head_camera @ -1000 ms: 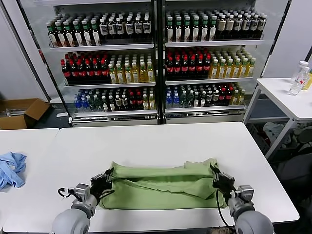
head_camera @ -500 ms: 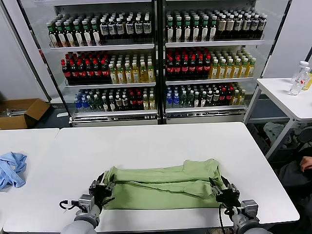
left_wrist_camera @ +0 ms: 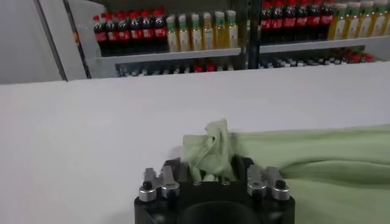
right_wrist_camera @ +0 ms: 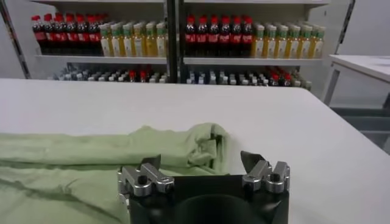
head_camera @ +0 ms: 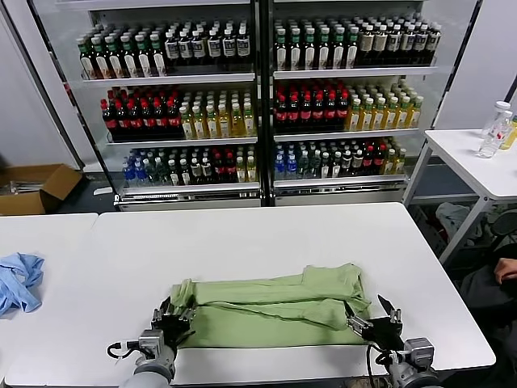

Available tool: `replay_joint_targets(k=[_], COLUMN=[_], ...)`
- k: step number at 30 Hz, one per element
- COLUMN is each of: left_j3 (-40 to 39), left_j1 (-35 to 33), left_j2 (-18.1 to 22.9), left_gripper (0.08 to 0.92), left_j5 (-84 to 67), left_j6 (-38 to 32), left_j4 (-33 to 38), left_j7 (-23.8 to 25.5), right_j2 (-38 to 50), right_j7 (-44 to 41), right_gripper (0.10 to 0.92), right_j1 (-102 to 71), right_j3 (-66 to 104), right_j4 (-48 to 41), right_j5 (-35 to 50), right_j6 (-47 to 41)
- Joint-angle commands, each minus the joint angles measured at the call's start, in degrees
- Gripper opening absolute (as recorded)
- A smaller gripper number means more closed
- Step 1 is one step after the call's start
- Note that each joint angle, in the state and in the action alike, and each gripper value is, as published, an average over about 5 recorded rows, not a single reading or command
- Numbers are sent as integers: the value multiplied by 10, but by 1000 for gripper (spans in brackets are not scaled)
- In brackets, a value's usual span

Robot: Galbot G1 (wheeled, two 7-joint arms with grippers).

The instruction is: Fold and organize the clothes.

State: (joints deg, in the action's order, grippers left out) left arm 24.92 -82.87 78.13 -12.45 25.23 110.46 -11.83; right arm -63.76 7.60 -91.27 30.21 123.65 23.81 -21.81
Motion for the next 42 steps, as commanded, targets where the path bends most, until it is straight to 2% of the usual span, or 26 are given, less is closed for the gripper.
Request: replay_joint_targets(k=[1, 7, 14, 17, 20, 22, 25, 30, 35, 42], left_j3=[43, 154, 362, 425, 445, 428, 362, 194, 51, -45], left_j1=[-38, -48, -36, -30, -29, -30, -30, -3, 60, 114], left_j2=[0, -43, -146, -184, -196, -182, -133, -48, -7, 4], left_gripper=[508, 335, 140, 99, 97, 97, 97, 97, 97, 97], left_j5=[-107, -118, -121, -139, -215, -303, -434, -539, -492, -331], left_j6=[9, -7, -17, -18, -9, 1, 14, 24, 20, 8], left_j4=[10, 41, 37, 35, 65, 102, 160, 201, 133, 22], left_j7=[32, 47, 56, 56, 53, 49, 44, 43, 39, 38], right_j2=[0, 3, 11, 15, 17, 17, 18, 21, 22, 20], right_j7=[2, 3, 5, 5, 5, 5, 4, 3, 2, 1], right_gripper=[823, 823, 823, 823, 823, 823, 823, 823, 823, 823], right_j1=[-3, 4, 21, 28, 32, 34, 34, 27, 19, 14], right_j3=[1, -5, -13, -18, -23, -25, -27, -19, -7, 4], right_j4=[9, 8, 3, -2, -4, -5, -6, -5, -2, 1], right_j5=[4, 9, 19, 22, 22, 23, 22, 22, 22, 25], right_j6=[-1, 2, 4, 4, 4, 4, 5, 7, 9, 10])
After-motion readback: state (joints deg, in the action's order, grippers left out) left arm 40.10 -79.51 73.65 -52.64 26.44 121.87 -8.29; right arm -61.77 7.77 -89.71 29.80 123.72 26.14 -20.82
